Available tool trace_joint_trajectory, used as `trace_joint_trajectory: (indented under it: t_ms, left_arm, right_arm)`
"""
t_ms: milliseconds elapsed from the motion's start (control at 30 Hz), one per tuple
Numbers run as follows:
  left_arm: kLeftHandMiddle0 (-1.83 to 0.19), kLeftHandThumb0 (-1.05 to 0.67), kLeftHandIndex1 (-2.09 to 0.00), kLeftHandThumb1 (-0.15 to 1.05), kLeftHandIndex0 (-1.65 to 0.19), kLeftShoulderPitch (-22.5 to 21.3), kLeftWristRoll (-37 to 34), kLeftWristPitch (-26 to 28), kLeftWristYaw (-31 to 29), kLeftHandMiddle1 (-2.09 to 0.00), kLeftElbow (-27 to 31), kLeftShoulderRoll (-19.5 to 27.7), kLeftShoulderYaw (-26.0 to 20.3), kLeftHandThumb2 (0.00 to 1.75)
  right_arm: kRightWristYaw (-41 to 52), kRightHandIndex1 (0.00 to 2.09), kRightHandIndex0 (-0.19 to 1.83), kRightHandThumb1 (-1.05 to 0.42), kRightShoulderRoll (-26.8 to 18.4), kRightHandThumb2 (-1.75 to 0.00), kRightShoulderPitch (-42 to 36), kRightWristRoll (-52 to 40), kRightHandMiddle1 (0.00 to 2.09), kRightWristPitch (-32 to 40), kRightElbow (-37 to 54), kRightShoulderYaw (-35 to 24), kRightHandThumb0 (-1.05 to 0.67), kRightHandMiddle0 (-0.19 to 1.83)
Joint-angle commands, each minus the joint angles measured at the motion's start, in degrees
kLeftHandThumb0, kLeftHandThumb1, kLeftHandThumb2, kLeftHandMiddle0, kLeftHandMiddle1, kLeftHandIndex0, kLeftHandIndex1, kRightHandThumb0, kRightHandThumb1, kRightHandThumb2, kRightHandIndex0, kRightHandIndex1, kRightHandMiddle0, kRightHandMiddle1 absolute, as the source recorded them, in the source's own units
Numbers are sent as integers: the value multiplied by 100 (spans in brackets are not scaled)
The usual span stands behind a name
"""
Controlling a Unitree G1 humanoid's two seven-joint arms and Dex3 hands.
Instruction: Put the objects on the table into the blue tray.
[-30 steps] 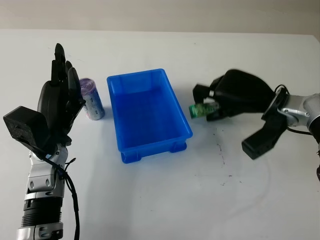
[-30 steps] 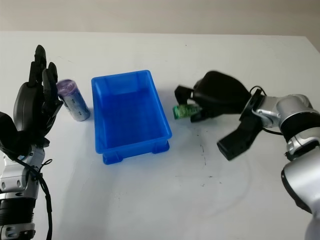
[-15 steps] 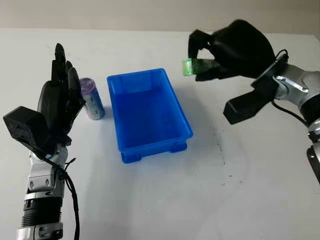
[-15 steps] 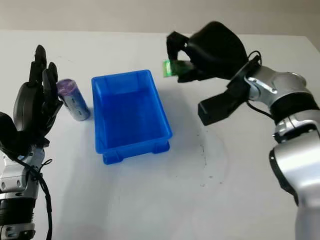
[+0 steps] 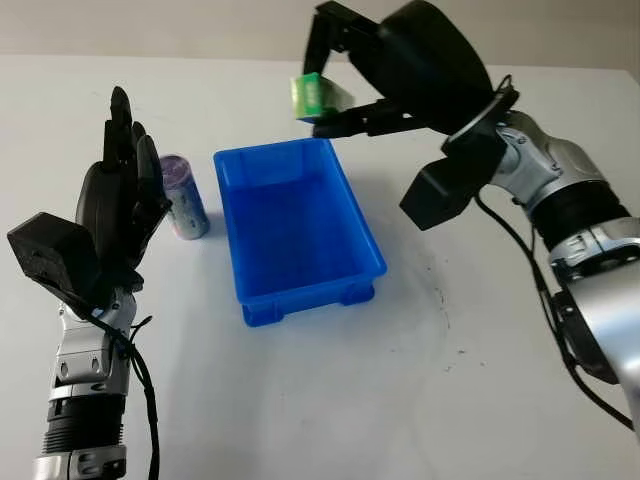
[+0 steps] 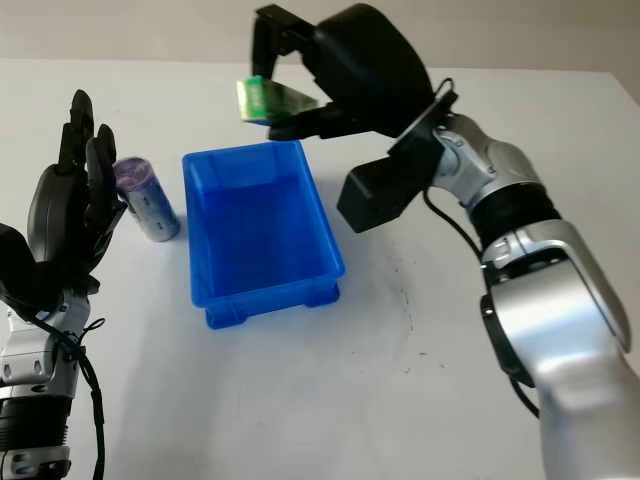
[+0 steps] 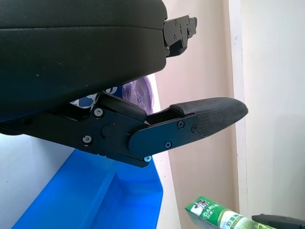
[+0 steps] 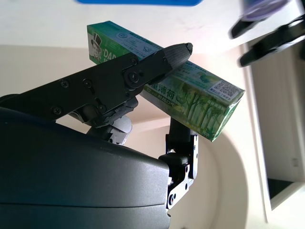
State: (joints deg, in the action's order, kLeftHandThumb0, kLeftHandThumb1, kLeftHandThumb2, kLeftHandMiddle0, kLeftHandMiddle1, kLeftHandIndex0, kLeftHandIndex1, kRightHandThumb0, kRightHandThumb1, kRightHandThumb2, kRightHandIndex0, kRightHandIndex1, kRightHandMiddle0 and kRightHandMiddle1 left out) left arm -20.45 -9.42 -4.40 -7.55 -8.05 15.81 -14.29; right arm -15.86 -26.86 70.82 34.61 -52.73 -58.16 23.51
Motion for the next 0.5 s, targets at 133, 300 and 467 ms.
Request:
trace_joint_trajectory:
  t_ms: [133,300,467]
  left_arm:
    - [19,-82,0,105,19,20,44,-56,75,0,123,19,-14,68]
    - [19,-82,0,105,19,5,15,-108,56,0,105,10,-11,68]
    - [19,-81,0,105,19,46,58,-115,115,0,129,17,-18,68]
  right_arm:
    - [337,209,118,-105,303,-16,-88,-344,209,-358,-34,-199,-39,87]
    - [975,209,114,-105,357,-17,-196,-499,209,-295,62,-220,-40,89]
    - [2148,209,97,-105,191,-10,-195,-470,209,210,240,-106,-43,75]
